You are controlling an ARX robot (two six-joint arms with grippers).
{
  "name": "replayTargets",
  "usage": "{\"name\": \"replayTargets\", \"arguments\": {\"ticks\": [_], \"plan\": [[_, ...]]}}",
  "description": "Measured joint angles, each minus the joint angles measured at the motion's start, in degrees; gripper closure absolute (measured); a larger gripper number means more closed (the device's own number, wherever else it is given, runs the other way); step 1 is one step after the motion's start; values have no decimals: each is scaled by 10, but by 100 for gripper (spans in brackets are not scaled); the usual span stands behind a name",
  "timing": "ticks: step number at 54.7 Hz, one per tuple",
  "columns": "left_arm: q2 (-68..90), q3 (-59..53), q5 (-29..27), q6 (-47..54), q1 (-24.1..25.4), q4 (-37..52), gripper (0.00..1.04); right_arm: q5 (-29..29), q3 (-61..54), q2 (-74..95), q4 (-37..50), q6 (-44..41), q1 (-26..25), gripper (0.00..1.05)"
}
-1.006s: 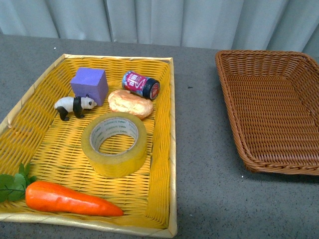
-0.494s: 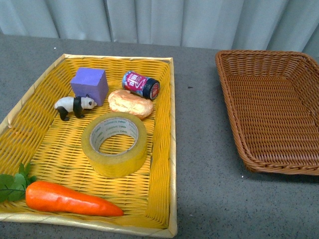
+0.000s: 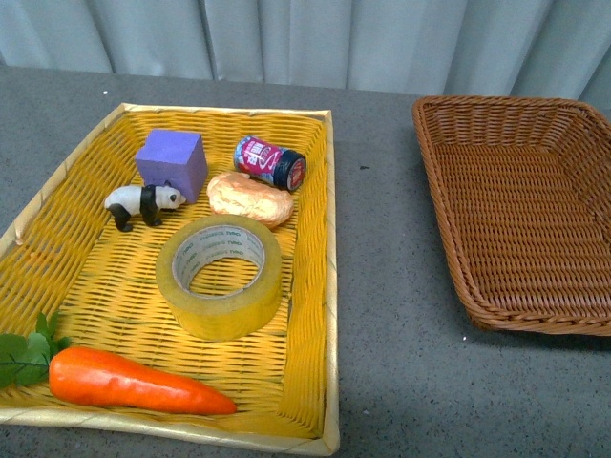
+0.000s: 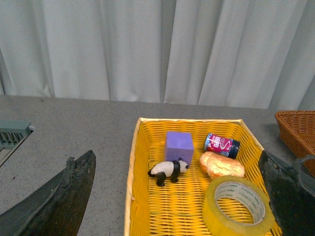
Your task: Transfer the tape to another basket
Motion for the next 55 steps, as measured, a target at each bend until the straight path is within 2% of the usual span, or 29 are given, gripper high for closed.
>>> {"name": "replayTargets", "arguments": {"ticks": [21, 25, 28, 36, 43, 50, 55], "plan": [[0, 0, 0, 0, 0, 0, 7, 0, 0, 0, 0, 0, 0, 9], [48, 22, -40, -19, -16, -64, 7, 0, 0, 0, 0, 0, 0, 9], [104, 27, -45, -37, -22, -56, 7, 0, 0, 0, 0, 0, 0, 9], [298, 50, -50, -76, -47, 68, 7, 0, 0, 0, 0, 0, 0, 9], [522, 97, -43, -112, -89, 206, 7, 0, 0, 0, 0, 0, 0, 9], [700, 133, -47, -131, -118, 276, 7, 0, 0, 0, 0, 0, 0, 9], [783, 157, -28, -136, -131, 285, 7, 0, 0, 0, 0, 0, 0, 9]]}}
